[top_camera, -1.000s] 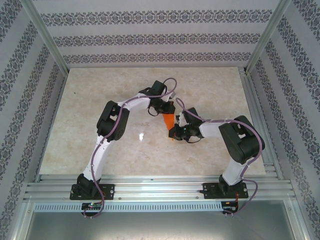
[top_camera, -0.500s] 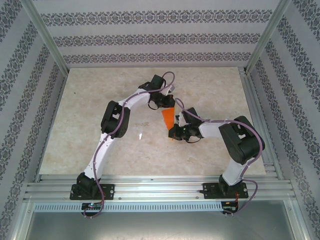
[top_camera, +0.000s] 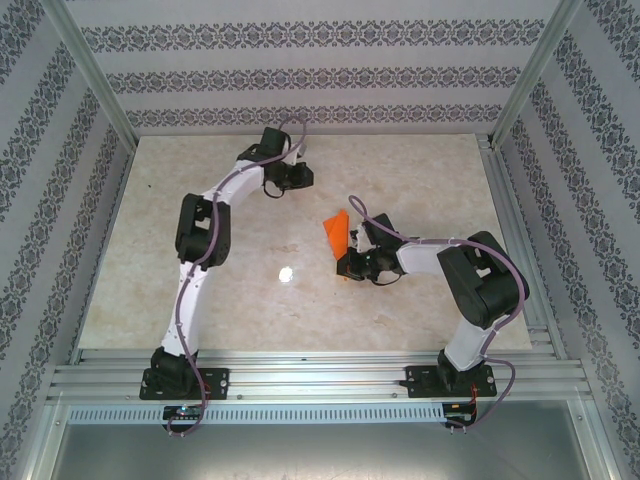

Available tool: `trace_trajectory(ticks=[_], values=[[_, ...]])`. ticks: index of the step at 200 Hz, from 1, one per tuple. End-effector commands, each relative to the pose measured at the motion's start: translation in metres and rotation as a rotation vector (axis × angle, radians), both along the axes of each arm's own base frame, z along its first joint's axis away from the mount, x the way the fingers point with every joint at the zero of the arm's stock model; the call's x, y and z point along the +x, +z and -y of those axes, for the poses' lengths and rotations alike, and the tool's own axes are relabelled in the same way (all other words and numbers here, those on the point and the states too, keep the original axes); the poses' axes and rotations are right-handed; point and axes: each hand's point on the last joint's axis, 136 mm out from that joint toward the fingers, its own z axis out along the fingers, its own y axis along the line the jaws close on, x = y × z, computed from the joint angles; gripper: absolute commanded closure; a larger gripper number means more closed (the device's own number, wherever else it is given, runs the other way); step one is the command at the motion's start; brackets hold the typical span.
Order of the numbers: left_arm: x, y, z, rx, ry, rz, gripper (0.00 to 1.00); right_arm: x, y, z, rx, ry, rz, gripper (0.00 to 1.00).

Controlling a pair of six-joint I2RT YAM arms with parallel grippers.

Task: Fold a paper plane with a square sheet of paper (fold left side to right side)
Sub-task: Fold the wing for the fifth time at the center of the table.

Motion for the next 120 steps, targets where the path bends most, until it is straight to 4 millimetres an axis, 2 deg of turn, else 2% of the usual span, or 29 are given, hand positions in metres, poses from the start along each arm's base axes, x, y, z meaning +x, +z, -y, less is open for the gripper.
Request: trace_trajectory(ticks=[1,8,15,16,20,23,24,27,28,31,34,35,36,39,45,47,49,64,90,120], values=[[-0.011,0.106,-0.012,-0.053,0.010,0.209,0.83,-0.007,-0.005,0.014,-0.129,0.022,-0.001,0.92],[-0.020,0.117,-0.020,-0.057,0.029,0.228,0.81,-0.001,0.007,0.014,-0.128,0.027,0.030,0.89],[-0.028,0.119,-0.029,-0.052,0.049,0.231,0.77,0.005,0.020,0.015,-0.138,0.026,0.063,0.85],[-0.030,0.125,-0.030,-0.053,0.051,0.242,0.77,0.006,0.022,0.015,-0.141,0.024,0.068,0.84],[-0.035,0.120,-0.035,-0.043,0.063,0.235,0.75,0.009,0.030,0.017,-0.150,0.024,0.088,0.82],[-0.040,0.123,-0.038,-0.038,0.071,0.241,0.74,0.012,0.036,0.018,-0.159,0.023,0.107,0.81],[-0.042,0.129,-0.040,-0.039,0.074,0.253,0.73,0.011,0.038,0.019,-0.163,0.023,0.109,0.81],[-0.046,0.125,-0.043,-0.031,0.084,0.244,0.73,0.013,0.043,0.020,-0.176,0.021,0.122,0.79],[-0.049,0.131,-0.045,-0.033,0.086,0.256,0.73,0.014,0.045,0.021,-0.180,0.020,0.126,0.79],[-0.052,0.127,-0.048,-0.023,0.096,0.250,0.72,0.015,0.051,0.023,-0.192,0.019,0.140,0.77],[-0.057,0.133,-0.052,-0.021,0.106,0.265,0.71,0.018,0.056,0.026,-0.208,0.014,0.159,0.75],[-0.059,0.128,-0.052,-0.016,0.108,0.254,0.71,0.018,0.057,0.027,-0.215,0.013,0.159,0.75],[-0.061,0.133,-0.054,-0.017,0.113,0.266,0.71,0.019,0.059,0.028,-0.220,0.012,0.165,0.75],[-0.065,0.129,-0.058,-0.007,0.124,0.259,0.71,0.019,0.064,0.030,-0.235,0.008,0.176,0.73],[-0.074,0.136,-0.065,-0.002,0.146,0.279,0.70,0.022,0.073,0.035,-0.262,0.003,0.202,0.71],[-0.077,0.130,-0.067,0.004,0.154,0.266,0.70,0.023,0.076,0.036,-0.269,0.001,0.209,0.70],[-0.081,0.134,-0.070,0.004,0.161,0.278,0.70,0.024,0.079,0.037,-0.278,-0.001,0.217,0.69],[-0.104,0.128,-0.087,0.022,0.226,0.275,0.69,0.028,0.094,0.048,-0.363,-0.020,0.258,0.67],[-0.140,0.105,-0.113,0.047,0.343,0.245,0.61,0.031,0.099,0.047,-0.560,0.027,0.307,0.60],[-0.173,0.077,-0.140,0.083,0.454,0.210,0.53,0.042,0.085,0.031,-0.697,0.060,0.321,0.53]])
